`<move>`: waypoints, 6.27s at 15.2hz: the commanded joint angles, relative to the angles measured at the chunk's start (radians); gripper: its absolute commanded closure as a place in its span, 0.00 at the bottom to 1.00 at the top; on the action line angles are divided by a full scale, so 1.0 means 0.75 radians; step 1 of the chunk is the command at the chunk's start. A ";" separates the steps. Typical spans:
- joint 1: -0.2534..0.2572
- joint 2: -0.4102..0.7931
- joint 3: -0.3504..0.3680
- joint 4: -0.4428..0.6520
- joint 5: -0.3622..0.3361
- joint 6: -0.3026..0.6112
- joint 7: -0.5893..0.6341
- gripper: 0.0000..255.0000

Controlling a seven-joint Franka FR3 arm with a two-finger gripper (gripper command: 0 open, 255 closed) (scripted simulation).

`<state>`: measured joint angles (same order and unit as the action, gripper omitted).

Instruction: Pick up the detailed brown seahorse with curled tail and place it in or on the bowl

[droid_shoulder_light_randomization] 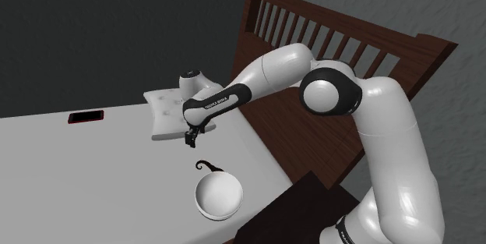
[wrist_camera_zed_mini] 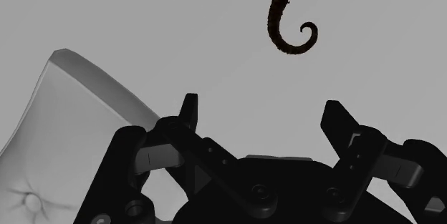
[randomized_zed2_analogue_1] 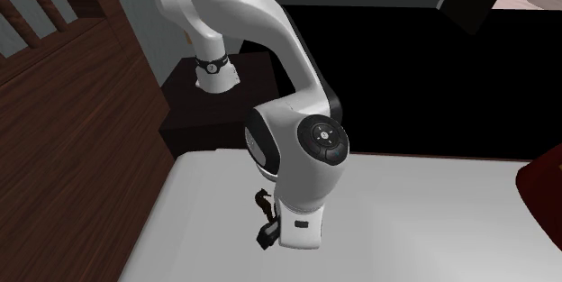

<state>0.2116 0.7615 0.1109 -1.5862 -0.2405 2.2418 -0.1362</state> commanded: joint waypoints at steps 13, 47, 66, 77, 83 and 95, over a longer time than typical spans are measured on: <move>-0.007 -0.004 0.005 -0.039 -0.001 0.016 -0.015 0.00; -0.057 0.076 0.016 -0.342 -0.041 0.233 -0.125 1.00; -0.093 -0.222 0.067 -0.444 0.015 0.040 -0.171 1.00; -0.109 -0.370 0.091 -0.455 0.054 -0.094 -0.202 1.00; -0.060 -0.570 0.149 -0.766 0.090 0.010 -0.095 1.00; 0.013 -0.649 0.208 -1.023 0.108 0.181 0.046 1.00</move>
<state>0.2191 0.2579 0.2701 -2.3542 -0.1517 2.3619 -0.1085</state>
